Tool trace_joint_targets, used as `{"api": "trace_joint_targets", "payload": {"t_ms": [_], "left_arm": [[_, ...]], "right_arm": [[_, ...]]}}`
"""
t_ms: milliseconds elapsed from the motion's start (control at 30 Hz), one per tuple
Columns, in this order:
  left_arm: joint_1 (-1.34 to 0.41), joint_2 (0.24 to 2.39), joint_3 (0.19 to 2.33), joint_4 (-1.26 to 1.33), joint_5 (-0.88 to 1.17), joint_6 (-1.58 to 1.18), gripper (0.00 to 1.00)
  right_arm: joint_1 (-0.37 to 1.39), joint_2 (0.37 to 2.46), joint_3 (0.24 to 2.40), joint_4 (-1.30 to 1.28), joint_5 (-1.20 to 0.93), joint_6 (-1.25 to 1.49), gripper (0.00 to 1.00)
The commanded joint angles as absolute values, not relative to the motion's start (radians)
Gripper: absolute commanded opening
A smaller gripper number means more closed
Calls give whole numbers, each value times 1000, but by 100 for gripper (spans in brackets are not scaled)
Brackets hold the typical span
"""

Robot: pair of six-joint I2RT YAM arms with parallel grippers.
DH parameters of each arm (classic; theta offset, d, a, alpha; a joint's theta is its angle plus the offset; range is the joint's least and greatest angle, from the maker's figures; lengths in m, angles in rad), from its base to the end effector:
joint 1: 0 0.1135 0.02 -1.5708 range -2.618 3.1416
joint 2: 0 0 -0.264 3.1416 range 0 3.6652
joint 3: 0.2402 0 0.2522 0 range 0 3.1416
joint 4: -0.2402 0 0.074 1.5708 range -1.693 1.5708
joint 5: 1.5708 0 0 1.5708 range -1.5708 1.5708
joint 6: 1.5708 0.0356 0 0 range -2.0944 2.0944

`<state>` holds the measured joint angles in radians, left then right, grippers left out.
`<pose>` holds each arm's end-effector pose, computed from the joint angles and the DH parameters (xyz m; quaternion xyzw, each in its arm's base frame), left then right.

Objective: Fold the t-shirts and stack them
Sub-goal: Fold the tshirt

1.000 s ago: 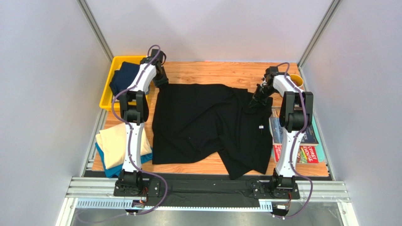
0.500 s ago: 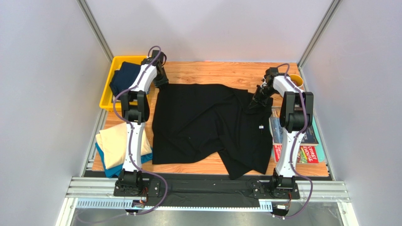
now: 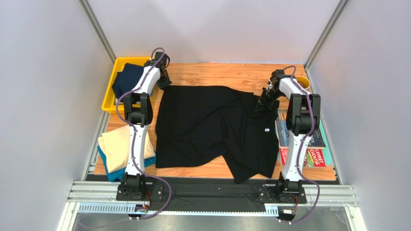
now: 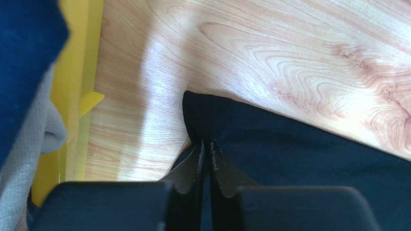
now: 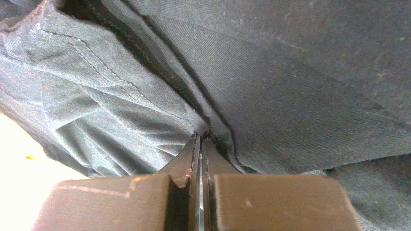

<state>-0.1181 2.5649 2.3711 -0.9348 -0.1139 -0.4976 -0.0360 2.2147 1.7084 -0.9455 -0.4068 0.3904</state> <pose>0.5367 -0.0596 0.1703 -0.1960 0.9542 -0.0134 0.2255 0.4347 -0.0016 0.1524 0.1951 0.9581 0.2087 0.0218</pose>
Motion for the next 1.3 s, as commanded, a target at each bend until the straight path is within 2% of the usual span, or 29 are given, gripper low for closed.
{"api": "trace_joint_targets", "payload": {"t_ms": [0,400,700,1267], "left_arm": [[-117,2602,2393,-936,-109,-494,0],[-103,2550,2410,-922,-117,-491,0],[-95,2490,2392,-922,-111,-474,0],[-97,2364,2223,-920,-9,-350,0]], "right_arm": [[-40,2169,1733,-968,-410,374,0],[-51,2122,1746,-988,-284,393,0],[-51,2103,1782,-989,-267,407,0],[-55,2109,1801,-991,-267,403,0]]}}
